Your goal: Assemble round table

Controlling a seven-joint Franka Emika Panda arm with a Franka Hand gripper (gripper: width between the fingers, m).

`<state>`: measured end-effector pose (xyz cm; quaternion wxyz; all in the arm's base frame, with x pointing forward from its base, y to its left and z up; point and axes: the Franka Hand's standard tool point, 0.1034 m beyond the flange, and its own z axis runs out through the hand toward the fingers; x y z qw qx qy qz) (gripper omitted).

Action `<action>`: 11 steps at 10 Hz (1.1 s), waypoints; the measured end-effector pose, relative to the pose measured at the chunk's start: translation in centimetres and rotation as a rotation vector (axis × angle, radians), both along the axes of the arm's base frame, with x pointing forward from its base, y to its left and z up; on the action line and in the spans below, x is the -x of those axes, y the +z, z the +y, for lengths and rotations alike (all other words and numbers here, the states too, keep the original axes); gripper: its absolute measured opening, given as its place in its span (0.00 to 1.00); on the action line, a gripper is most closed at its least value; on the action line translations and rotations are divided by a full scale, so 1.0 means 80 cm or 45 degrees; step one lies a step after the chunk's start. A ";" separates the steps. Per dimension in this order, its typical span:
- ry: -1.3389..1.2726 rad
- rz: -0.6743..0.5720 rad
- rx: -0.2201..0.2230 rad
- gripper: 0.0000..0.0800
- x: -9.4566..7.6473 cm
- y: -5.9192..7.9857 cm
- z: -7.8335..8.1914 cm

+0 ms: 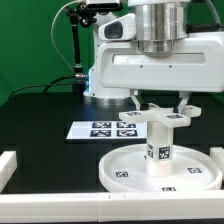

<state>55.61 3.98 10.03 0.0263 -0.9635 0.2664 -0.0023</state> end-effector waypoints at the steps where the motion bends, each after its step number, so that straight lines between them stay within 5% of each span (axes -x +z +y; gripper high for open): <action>1: -0.135 0.003 -0.014 0.56 0.000 0.000 0.000; 7: -1.109 0.046 -0.123 0.56 0.004 -0.002 -0.001; 10: -1.223 0.055 -0.126 0.56 0.004 -0.002 -0.002; 11: -1.211 0.055 -0.125 0.68 0.004 -0.003 -0.001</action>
Offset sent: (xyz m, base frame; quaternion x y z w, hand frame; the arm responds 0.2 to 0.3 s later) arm -0.0075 0.0002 -0.0060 -0.0053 -0.0219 0.2324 0.9724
